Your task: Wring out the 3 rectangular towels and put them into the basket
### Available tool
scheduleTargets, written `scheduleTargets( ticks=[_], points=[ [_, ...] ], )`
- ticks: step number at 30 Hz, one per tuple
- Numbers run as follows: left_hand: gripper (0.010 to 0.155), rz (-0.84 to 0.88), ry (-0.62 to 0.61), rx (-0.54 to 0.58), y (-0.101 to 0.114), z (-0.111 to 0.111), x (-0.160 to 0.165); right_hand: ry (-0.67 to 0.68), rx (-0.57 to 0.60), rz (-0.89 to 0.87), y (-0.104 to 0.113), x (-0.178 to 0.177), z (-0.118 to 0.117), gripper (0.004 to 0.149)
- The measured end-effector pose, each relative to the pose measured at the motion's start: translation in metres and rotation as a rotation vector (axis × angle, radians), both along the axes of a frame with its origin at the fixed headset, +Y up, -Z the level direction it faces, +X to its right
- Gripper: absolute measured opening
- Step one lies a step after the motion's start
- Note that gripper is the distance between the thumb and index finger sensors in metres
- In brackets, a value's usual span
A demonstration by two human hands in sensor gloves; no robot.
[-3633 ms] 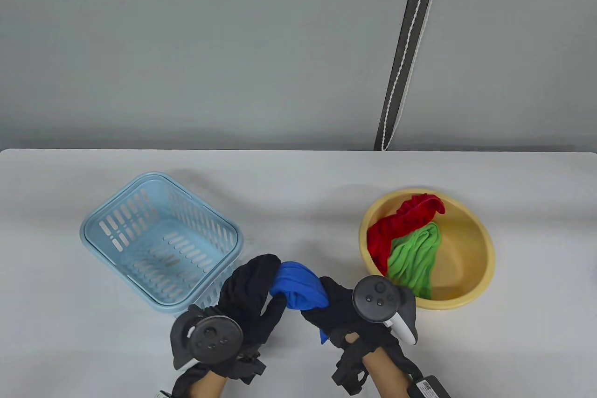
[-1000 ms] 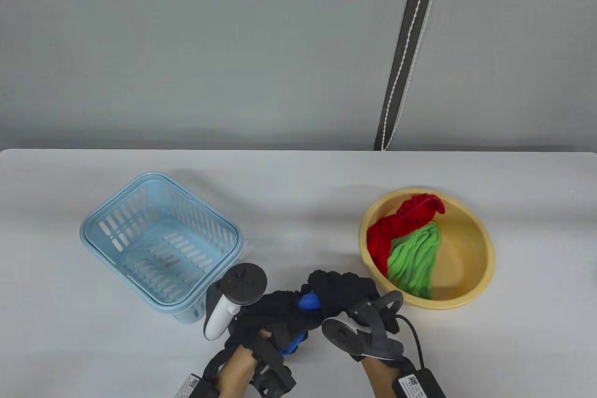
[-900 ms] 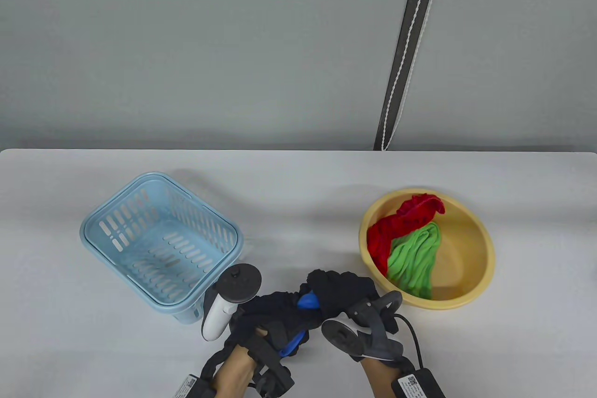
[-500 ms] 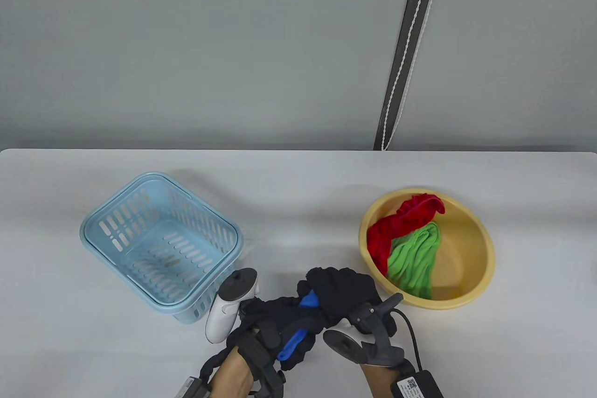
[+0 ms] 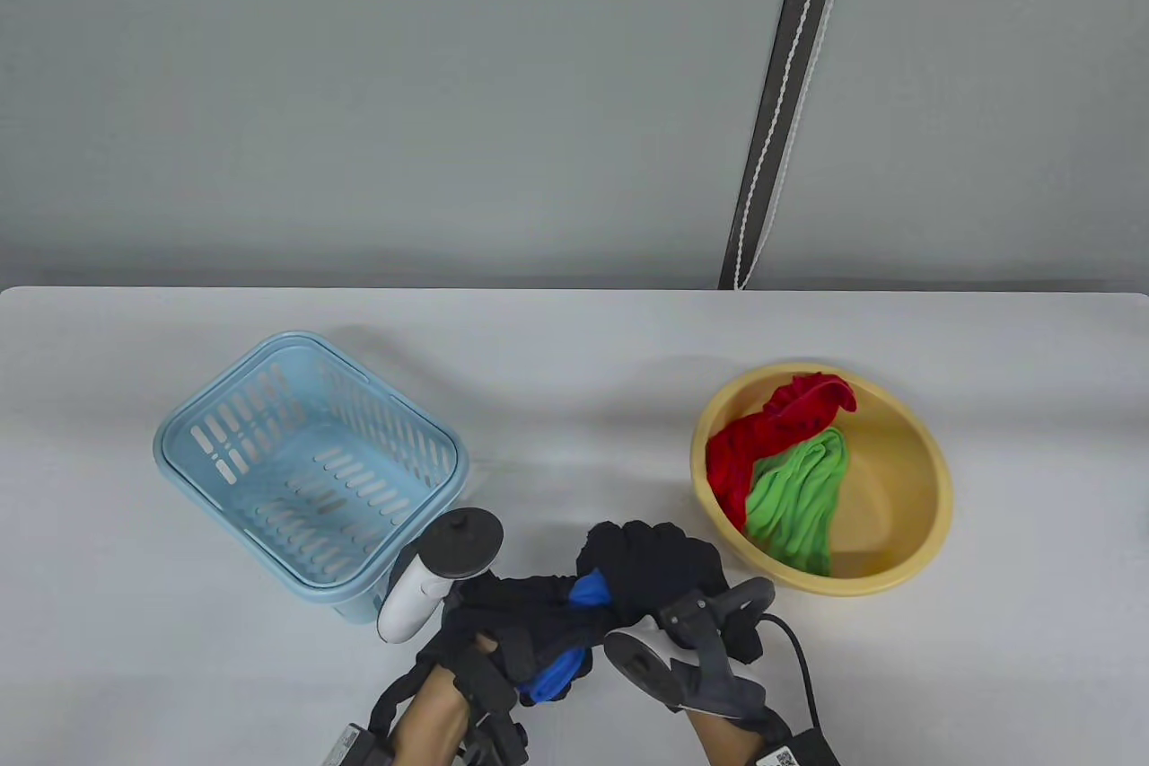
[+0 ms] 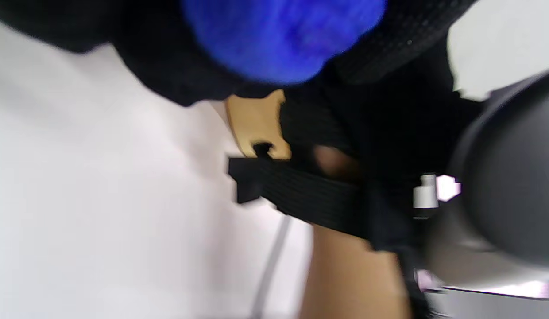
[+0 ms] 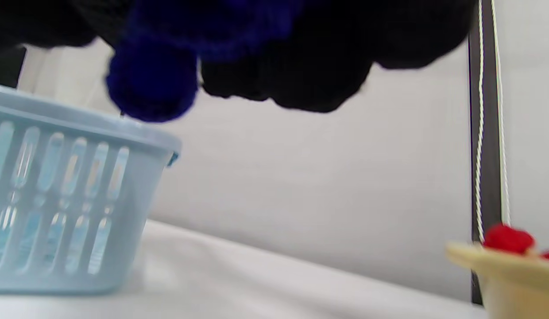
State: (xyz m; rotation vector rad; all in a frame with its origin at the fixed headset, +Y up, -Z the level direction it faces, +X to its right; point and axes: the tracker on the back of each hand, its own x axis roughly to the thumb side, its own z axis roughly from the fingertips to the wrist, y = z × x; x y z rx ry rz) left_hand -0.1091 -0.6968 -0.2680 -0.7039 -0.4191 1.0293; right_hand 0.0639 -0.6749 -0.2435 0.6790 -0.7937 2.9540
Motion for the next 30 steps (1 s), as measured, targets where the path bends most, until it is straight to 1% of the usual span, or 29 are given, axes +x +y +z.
scheduleTargets(
  ticks=[2,3,4,6,8,9,11,13,16,19,22,24,27,29,30],
  points=[
    [0.060,-0.122,0.017,0.096,0.005,0.005,0.002,-0.002,-0.038,0.027,-0.002,-0.001,0.000,0.044],
    [0.064,-0.210,0.027,0.178,0.008,0.008,0.004,-0.015,-0.064,0.045,-0.003,0.000,-0.001,0.045],
    [0.067,-0.286,0.031,0.274,0.010,0.010,0.007,-0.036,-0.106,0.064,-0.004,0.001,-0.002,0.051],
    [0.070,-0.413,0.047,0.367,0.015,0.014,0.012,-0.029,-0.151,0.075,-0.006,0.005,-0.004,0.061],
    [0.072,-0.493,0.061,0.467,0.025,0.018,0.015,-0.018,-0.188,0.060,-0.005,0.008,-0.004,0.071],
    [0.072,-0.516,0.065,0.493,0.029,0.019,0.015,-0.006,-0.195,0.046,-0.004,0.009,-0.004,0.076],
    [0.072,-0.574,0.090,0.567,0.044,0.021,0.012,0.026,-0.202,-0.012,0.002,0.013,-0.002,0.085],
    [0.073,-0.617,0.118,0.610,0.058,0.021,0.005,0.040,-0.214,-0.063,0.010,0.016,-0.002,0.092],
    [0.074,-0.679,0.220,0.668,0.082,0.015,-0.017,0.035,-0.239,-0.154,0.027,0.027,-0.009,0.096],
    [0.077,-0.756,0.350,0.694,0.102,0.004,-0.049,-0.030,-0.278,-0.164,0.048,0.044,-0.025,0.097],
    [0.079,-0.804,0.470,0.662,0.110,-0.010,-0.085,-0.149,-0.337,-0.117,0.064,0.066,-0.049,0.097],
    [0.081,-0.812,0.514,0.615,0.109,-0.020,-0.106,-0.213,-0.373,-0.086,0.071,0.080,-0.064,0.096],
    [0.084,-0.801,0.553,0.476,0.101,-0.037,-0.137,-0.312,-0.412,-0.062,0.075,0.105,-0.088,0.096],
    [0.088,-0.774,0.547,0.436,0.094,-0.044,-0.148,-0.360,-0.452,-0.065,0.074,0.118,-0.101,0.095],
    [0.091,-0.777,0.542,0.389,0.089,-0.048,-0.154,-0.390,-0.480,-0.059,0.072,0.126,-0.110,0.095]
  ],
)
